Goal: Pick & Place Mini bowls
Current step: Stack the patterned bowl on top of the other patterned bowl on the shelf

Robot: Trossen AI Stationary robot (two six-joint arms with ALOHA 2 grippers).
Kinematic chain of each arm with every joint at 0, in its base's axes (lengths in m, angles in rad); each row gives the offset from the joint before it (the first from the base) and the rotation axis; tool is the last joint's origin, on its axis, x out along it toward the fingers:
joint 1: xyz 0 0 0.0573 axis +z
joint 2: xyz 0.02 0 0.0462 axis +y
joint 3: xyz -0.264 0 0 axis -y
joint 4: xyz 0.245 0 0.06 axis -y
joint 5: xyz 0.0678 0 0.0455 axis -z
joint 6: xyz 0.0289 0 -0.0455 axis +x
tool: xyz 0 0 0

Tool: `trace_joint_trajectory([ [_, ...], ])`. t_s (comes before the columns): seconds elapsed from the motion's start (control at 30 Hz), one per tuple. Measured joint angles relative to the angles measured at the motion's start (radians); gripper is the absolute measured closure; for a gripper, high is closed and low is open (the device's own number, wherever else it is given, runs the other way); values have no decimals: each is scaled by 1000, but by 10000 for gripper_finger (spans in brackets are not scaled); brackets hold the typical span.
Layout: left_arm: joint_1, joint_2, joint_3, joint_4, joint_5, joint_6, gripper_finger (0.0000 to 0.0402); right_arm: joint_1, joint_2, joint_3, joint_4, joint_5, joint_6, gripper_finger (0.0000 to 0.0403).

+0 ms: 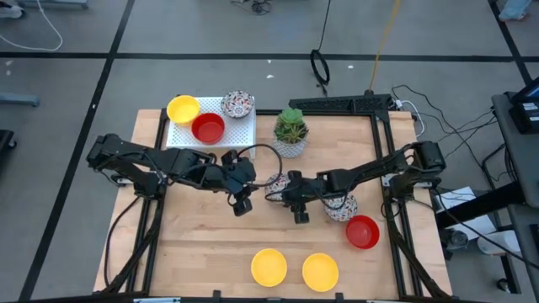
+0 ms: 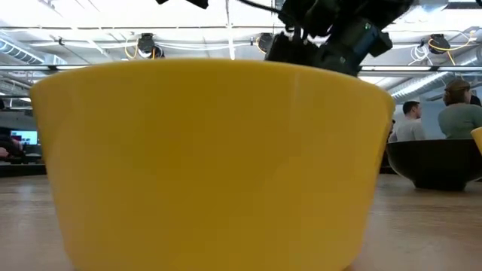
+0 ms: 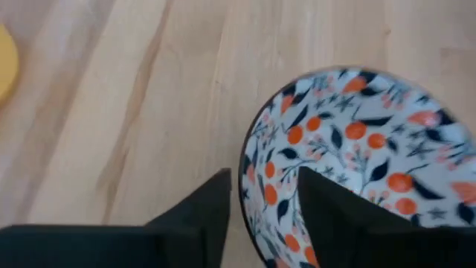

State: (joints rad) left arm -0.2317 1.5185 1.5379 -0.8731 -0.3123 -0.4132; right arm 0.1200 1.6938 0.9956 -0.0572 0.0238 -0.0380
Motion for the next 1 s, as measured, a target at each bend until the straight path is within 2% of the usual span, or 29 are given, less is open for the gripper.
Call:
trace_joint_trajectory([
  [0.17,0,0,0,-12,-2,82,270,0,-118,0,-80,0,42,208],
  [0.43,4,83,2,16,-19,219,265,0,-386,-12,-338,-3,125,205],
  [0.57,8,153,0,38,-21,262,244,0,-533,-71,-361,-3,165,213],
  [0.77,13,260,0,68,-3,284,190,0,-741,-183,-344,-1,229,212],
  [1.0,35,385,0,122,22,388,149,0,-913,-322,-262,0,242,210],
])
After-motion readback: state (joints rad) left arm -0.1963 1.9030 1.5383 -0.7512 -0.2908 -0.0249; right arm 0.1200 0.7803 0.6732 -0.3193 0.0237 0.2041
